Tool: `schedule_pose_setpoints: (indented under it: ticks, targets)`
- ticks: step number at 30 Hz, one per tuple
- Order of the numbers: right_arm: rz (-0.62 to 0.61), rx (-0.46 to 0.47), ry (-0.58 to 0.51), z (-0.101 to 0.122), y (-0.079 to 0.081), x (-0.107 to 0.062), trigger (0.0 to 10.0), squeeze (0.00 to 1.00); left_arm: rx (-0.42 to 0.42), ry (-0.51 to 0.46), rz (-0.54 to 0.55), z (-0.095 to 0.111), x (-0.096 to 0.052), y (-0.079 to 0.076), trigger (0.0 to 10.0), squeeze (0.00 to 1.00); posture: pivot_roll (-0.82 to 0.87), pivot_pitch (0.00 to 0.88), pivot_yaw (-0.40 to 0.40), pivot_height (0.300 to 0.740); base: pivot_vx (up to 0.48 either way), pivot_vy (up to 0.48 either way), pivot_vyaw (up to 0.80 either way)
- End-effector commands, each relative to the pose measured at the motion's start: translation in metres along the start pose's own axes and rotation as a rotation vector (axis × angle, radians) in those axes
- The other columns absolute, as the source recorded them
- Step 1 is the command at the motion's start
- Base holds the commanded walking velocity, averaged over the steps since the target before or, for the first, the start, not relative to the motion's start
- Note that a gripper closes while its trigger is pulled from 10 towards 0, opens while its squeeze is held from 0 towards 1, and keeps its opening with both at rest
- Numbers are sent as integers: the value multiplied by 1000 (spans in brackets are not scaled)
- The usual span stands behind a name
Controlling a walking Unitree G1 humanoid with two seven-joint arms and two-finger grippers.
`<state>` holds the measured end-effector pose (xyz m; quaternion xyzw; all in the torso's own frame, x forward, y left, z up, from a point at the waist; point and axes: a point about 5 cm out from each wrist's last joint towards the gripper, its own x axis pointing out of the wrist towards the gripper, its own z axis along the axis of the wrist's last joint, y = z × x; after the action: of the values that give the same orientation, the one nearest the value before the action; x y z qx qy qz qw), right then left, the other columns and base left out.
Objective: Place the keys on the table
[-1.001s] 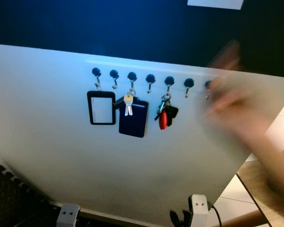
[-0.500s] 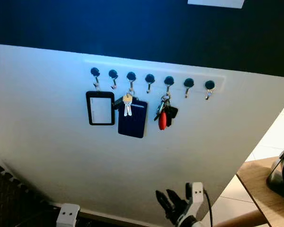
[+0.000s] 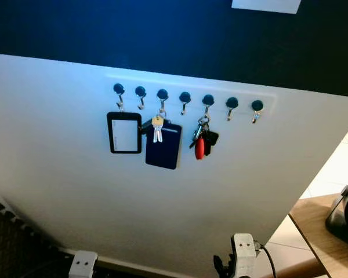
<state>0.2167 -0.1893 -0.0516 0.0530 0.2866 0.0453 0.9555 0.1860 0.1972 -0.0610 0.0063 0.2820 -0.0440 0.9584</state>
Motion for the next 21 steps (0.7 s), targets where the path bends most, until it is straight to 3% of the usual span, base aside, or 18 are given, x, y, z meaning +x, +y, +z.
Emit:
schedule_pose_setpoints:
  ticks: [1,6,9,10,15,21]
  targets:
    - [-19,-13,4,1,-2,1,10000,0,3,-4,3,0,0,0,10000,0,72,89,-63,740,0,0,0]
    - [-35,-22,-33,10,-1,4,10000,0,13,-17,-13,2,2,-6,10000,0,75,85,-67,740,0,0,0]
    - [22,139,-131,23,3,8,10000,0,10,-31,-19,4,3,-10,10000,0,73,83,-74,740,0,0,0]
    - [29,150,-142,24,4,8,10000,0,11,-32,-21,4,3,-11,10000,0,73,83,-74,740,0,0,0]
    - [244,258,-270,41,21,9,10000,0,15,-38,-25,3,1,-11,10000,0,72,81,-74,740,0,0,0]
    - [428,297,-374,55,28,3,10000,0,8,-74,-87,3,-2,-14,10000,0,65,73,-66,740,0,0,0]
